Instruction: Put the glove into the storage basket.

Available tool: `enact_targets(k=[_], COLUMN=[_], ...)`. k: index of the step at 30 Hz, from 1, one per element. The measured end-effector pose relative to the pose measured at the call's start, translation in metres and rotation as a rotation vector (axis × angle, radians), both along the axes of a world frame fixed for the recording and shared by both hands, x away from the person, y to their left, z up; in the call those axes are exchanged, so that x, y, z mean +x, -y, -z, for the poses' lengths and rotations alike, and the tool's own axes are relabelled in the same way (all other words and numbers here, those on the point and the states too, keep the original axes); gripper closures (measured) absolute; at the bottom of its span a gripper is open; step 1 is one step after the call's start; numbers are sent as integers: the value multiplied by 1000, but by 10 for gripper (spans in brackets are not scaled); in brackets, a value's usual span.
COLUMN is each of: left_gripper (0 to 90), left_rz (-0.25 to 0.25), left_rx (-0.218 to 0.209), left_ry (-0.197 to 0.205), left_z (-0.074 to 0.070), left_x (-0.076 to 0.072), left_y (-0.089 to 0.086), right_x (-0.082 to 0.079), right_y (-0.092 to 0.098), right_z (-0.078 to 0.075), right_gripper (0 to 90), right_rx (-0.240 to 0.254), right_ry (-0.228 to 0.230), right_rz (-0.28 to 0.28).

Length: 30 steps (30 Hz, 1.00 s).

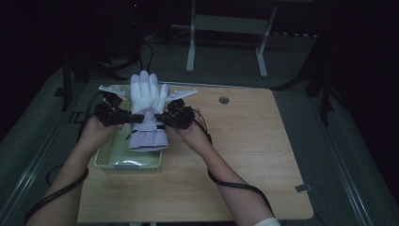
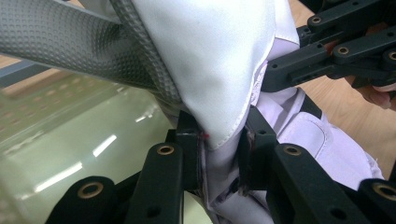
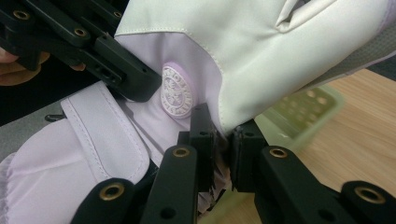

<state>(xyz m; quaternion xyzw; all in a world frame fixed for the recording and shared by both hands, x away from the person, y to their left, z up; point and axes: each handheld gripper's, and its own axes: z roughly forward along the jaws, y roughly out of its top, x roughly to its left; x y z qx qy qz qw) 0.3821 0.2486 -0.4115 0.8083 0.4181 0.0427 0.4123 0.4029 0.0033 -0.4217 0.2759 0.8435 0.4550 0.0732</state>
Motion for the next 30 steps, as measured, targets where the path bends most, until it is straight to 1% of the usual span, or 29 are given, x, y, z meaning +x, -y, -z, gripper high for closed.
enact_targets(k=[2, 3, 5, 9, 15, 16, 17, 18, 20, 22, 24, 26, 27, 28, 29, 30], left_gripper=[736, 736, 736, 736, 736, 736, 736, 736, 735, 735, 734, 734, 733, 733, 733, 732], left_rz=[-11, -16, -28, -36, -44, -44, -45, -45, -52, -52, -56, -58, -58, -62, -61, -67], left_rx=[-1, 3, 1, 2, 24, 24, 29, 29, 37, 42, 45, 63, 63, 79, 93, 93], left_ry=[-5, -1, -9, -33, -71, -71, -85, -85, -105, -110, -124, -133, -133, -147, -157, -163], left_z=[3, 5, 10, 25, 48, 48, 55, 55, 63, 67, 72, 76, 76, 81, 83, 85], left_x=[-1, -1, -1, 0, 5, 5, 6, 6, 6, 6, 5, 4, 4, 3, 3, 3], left_y=[-8, -12, -18, -26, -28, -28, -28, -28, -28, -29, -29, -27, -27, -26, -26, -26], right_x=[0, 1, 2, 2, 6, 6, 6, 6, 6, 6, 5, 3, 3, 2, 1, 0], right_y=[-10, -15, -23, -36, -43, -44, -44, -45, -47, -49, -50, -52, -52, -54, -55, -56], right_z=[2, 4, 8, 19, 44, 48, 52, 56, 61, 65, 70, 75, 75, 80, 82, 85], right_gripper=[817, 818, 817, 817, 817, 817, 817, 817, 817, 817, 817, 817, 817, 816, 816, 816], right_rx=[-6, -9, -14, -35, -53, -56, -57, -61, -71, -80, -91, -103, -103, -117, -121, -133], right_ry=[-1, -1, -7, -18, -58, -65, -71, -80, -84, -91, -95, -97, -97, -102, -102, -104], right_rz=[-5, -7, -6, 0, 15, 18, 20, 23, 26, 29, 28, 28, 28, 26, 25, 25])
